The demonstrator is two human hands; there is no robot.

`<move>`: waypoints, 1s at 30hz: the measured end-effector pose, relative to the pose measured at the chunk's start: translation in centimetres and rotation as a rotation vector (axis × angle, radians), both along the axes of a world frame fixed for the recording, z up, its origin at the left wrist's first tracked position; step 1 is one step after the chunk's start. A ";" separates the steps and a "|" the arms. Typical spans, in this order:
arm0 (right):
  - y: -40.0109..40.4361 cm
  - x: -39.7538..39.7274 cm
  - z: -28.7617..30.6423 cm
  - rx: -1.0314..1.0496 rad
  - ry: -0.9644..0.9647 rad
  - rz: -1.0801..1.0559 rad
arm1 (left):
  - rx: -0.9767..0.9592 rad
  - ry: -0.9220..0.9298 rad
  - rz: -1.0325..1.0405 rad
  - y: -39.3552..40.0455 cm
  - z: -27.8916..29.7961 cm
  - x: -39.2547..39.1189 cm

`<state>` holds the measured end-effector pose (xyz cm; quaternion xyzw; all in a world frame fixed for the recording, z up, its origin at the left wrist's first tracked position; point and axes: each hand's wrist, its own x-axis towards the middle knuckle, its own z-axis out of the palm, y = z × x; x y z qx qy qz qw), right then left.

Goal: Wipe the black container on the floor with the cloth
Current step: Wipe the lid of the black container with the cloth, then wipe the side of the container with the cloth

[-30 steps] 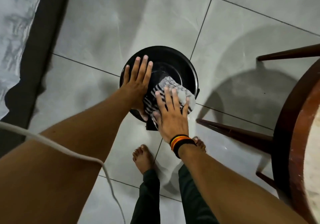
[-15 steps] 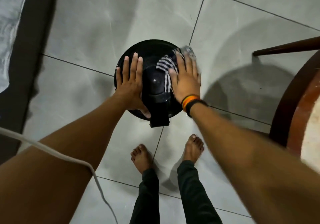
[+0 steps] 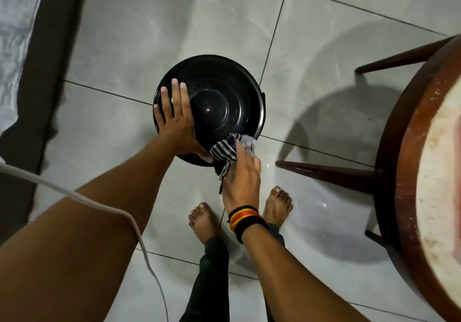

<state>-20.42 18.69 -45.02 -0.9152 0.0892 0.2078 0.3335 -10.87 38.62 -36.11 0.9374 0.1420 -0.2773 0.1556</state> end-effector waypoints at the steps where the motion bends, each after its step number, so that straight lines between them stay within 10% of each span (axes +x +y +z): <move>1: 2.8 2.8 8.5 0.040 -0.088 0.102 | -0.007 0.007 0.008 0.2 -0.1 0.0; 9: 7.0 10.8 14.4 -0.104 -0.016 0.551 | -0.397 -0.224 0.521 4.5 4.2 0.5; 16: 6.5 11.0 13.7 0.100 0.199 -0.365 | -0.457 -0.095 0.676 2.0 5.2 0.9; 24: 6.5 12.4 15.7 0.344 0.286 -0.567 | -0.547 -0.090 0.784 -1.8 7.0 1.7; 30: -2.5 9.1 26.1 0.524 -0.006 -0.677 | -0.873 -0.229 0.627 -8.9 17.7 -1.5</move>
